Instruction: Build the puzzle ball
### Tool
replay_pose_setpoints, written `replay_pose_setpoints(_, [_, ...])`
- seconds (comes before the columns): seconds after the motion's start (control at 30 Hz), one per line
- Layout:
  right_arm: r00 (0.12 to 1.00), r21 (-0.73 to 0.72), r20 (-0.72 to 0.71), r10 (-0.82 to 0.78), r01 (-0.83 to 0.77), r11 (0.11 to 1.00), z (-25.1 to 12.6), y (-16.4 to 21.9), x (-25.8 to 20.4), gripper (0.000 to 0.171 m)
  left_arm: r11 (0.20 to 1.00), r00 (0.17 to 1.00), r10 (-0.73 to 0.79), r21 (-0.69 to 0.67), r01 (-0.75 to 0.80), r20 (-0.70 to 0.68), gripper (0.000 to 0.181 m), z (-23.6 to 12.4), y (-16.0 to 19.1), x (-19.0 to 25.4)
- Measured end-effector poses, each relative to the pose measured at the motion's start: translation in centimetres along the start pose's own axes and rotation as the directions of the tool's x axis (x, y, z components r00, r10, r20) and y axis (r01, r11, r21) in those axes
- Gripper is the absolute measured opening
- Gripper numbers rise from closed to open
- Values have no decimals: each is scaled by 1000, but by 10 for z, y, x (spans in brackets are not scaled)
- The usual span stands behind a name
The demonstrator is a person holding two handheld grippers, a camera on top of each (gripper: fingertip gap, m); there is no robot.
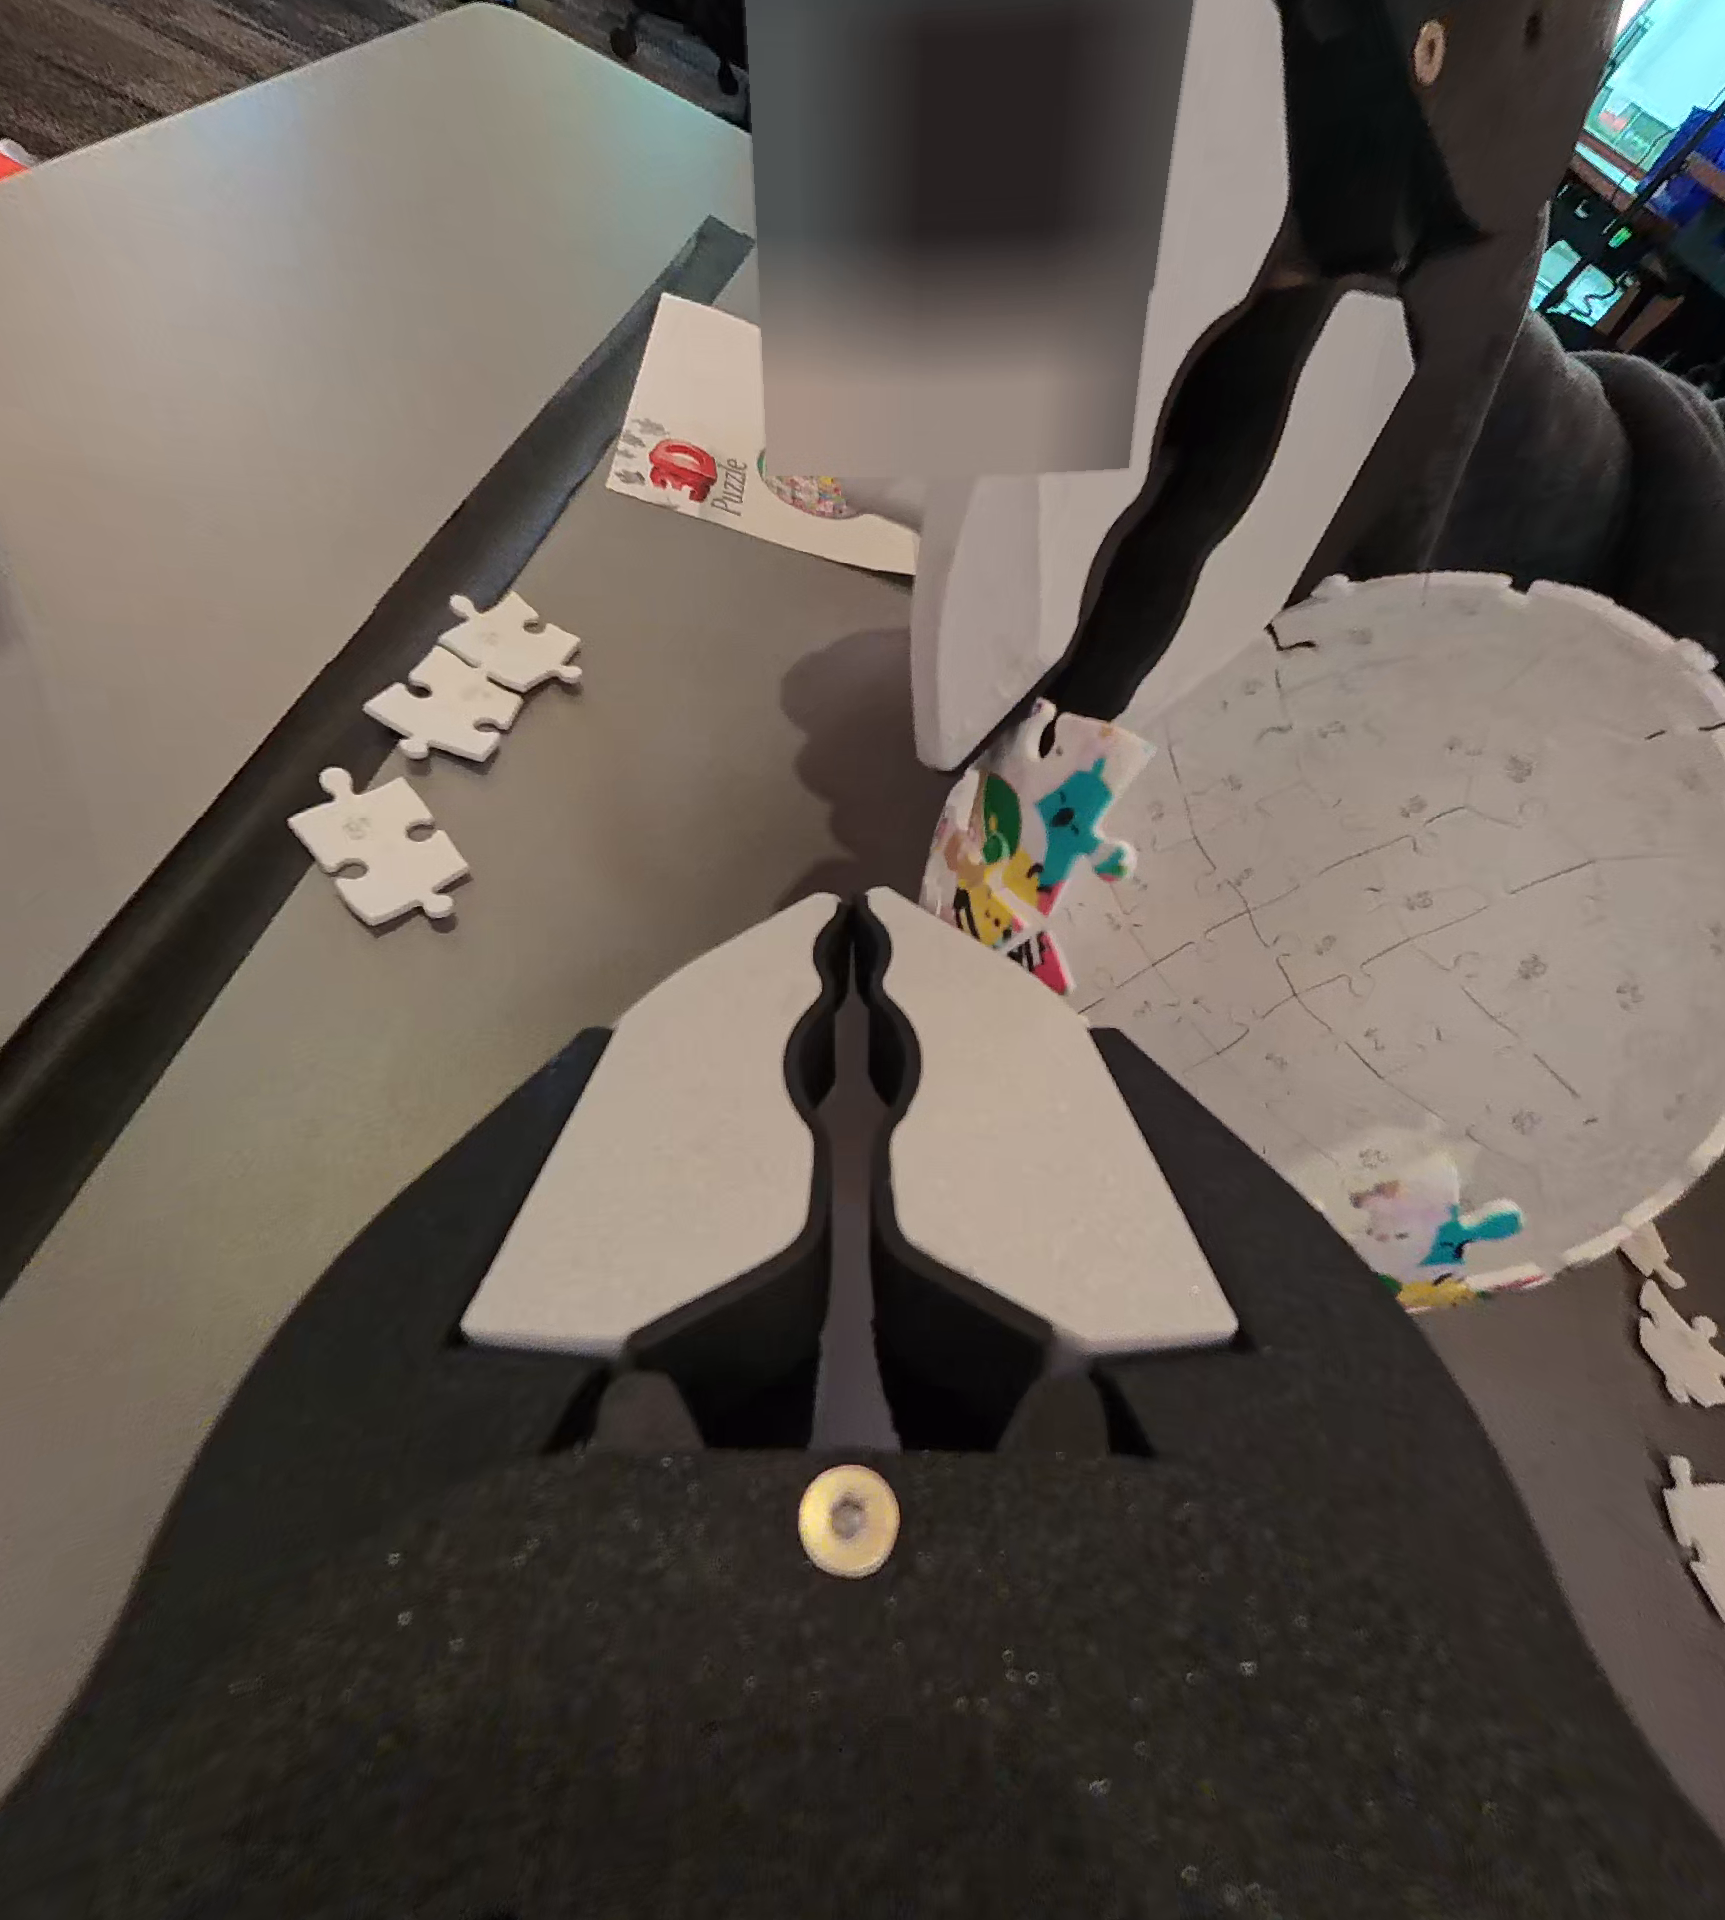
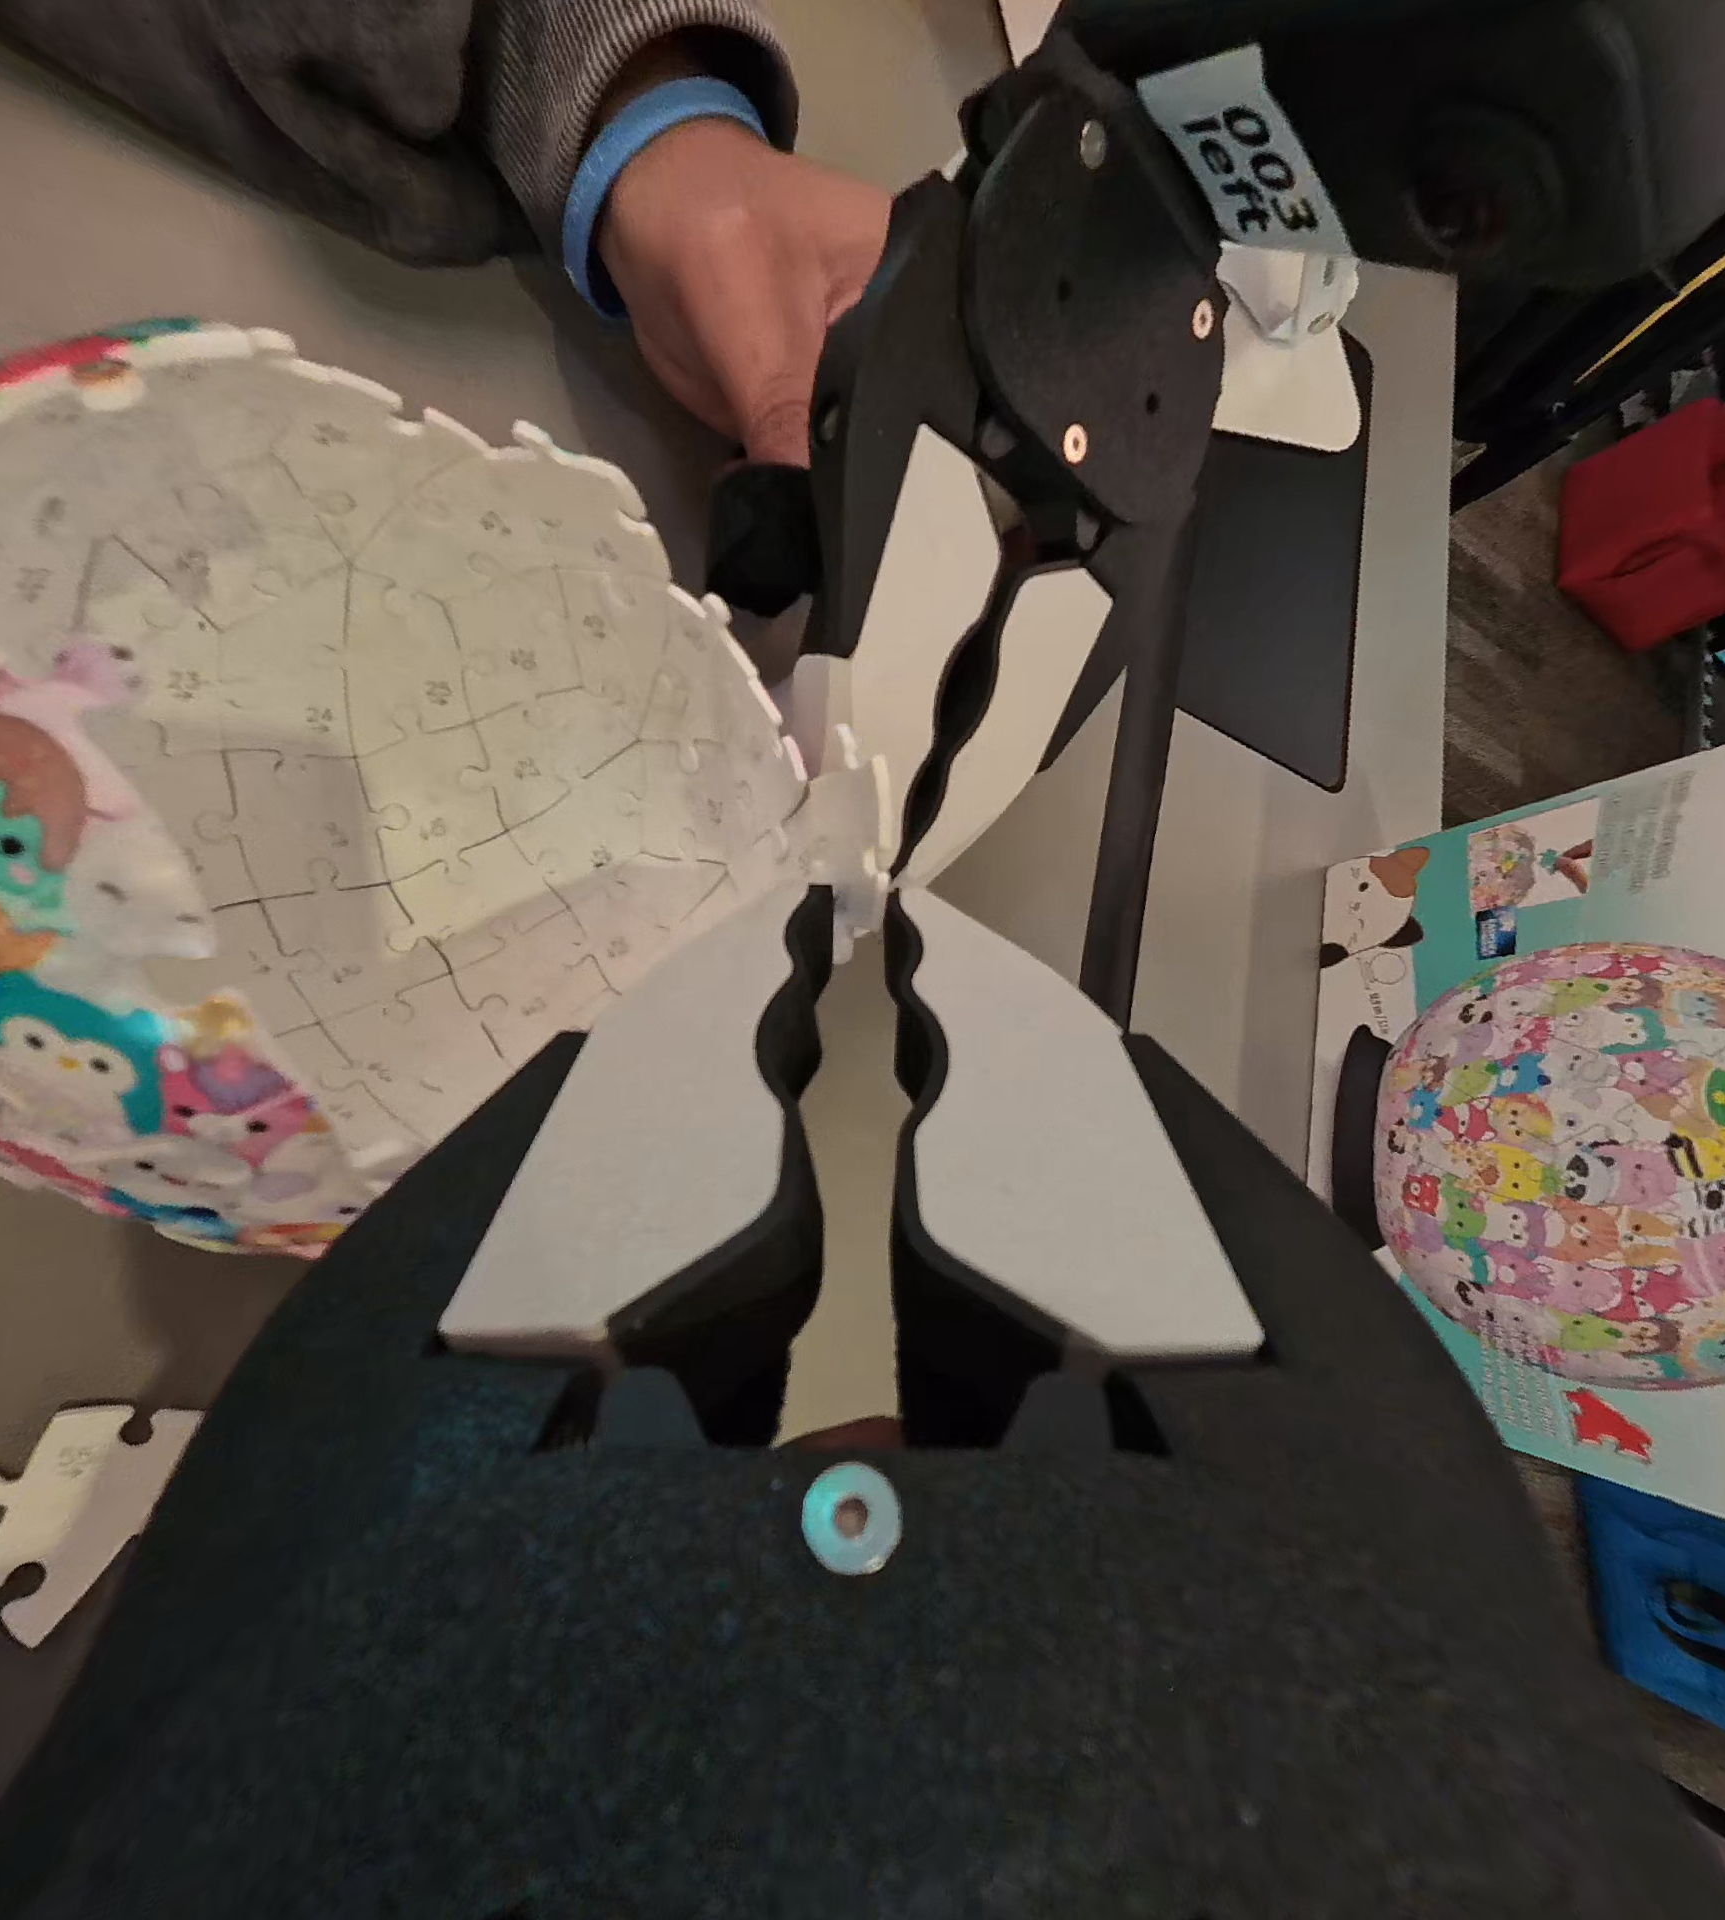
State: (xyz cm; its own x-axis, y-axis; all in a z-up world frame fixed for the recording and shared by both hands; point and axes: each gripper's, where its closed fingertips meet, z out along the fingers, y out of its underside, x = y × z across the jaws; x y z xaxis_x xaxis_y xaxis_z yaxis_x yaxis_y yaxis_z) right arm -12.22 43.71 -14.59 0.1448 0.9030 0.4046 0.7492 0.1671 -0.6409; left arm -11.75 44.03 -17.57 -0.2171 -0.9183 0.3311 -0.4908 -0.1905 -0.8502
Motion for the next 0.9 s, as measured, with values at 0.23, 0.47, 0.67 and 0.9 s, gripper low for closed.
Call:
replay_pose_setpoints(0.23, [999, -23, -20, -47, 46, 999, 0, 1, 1, 5, 1000, 1000, 7, -15, -7, -2, 0, 2, 1, 1])
replay_pose_setpoints(0.47, [1000, -22, -2, -21, 21, 1000, 0, 0, -1, 6, 1000, 1000, 2, -22, -2, 4, 0, 3, 2, 0])
replay_pose_setpoints(0.67, [998, 9, 51, 46, -46, 999, -3, -4, -6, 2, 1000, 1000, -5, -8, 5, 18, 0, 2, 1, -2])
replay_pose_setpoints(0.9, [990, 8, 86, 115, -116, 993, -3, -3, -6, 2, 999, 999, -14, 33, 12, 33, 1, -3, -4, -4])
